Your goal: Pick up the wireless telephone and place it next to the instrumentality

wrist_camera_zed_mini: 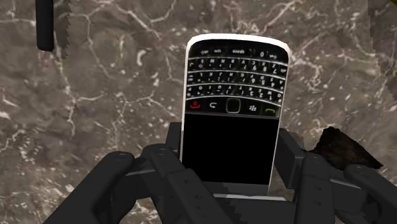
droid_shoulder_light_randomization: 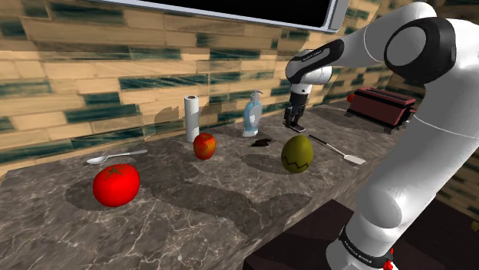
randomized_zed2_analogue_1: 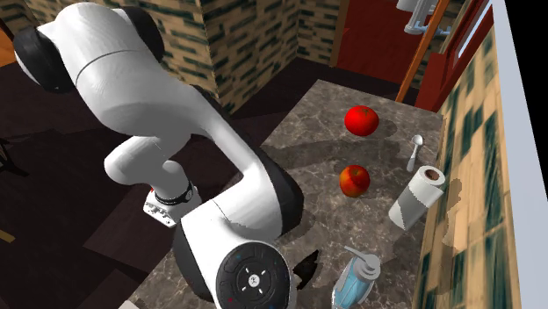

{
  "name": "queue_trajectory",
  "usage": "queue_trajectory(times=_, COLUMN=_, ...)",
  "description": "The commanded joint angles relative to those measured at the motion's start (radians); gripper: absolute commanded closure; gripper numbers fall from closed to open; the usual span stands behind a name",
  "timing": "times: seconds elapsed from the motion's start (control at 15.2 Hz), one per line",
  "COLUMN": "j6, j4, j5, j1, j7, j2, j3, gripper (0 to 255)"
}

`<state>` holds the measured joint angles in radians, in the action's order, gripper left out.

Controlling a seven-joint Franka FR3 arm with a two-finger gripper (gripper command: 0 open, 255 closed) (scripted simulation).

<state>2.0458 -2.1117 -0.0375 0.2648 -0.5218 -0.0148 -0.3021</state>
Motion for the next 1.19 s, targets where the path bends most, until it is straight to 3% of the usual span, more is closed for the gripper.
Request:
queue_trajectory(times=0.0, j6=-0.013, j4=0.053, j5=-0.012, j1=0.024, j7=-0.056, j2=0.044, j3=-0.025, gripper=255)
queue_trajectory(times=0.53, j6=-0.086, j4=0.312, j5=-0.088, j1=0.132, j7=-0.249, j2=0.253, j3=-0.089, gripper=255)
queue_trajectory(times=0.86, j6=-0.168, j4=0.548, j5=-0.151, j1=0.232, j7=-0.360, j2=0.426, j3=-0.107, gripper=255)
queue_trajectory(times=1.12, j6=-0.121, j4=0.514, j5=-0.157, j1=0.234, j7=-0.366, j2=0.440, j3=-0.101, gripper=255)
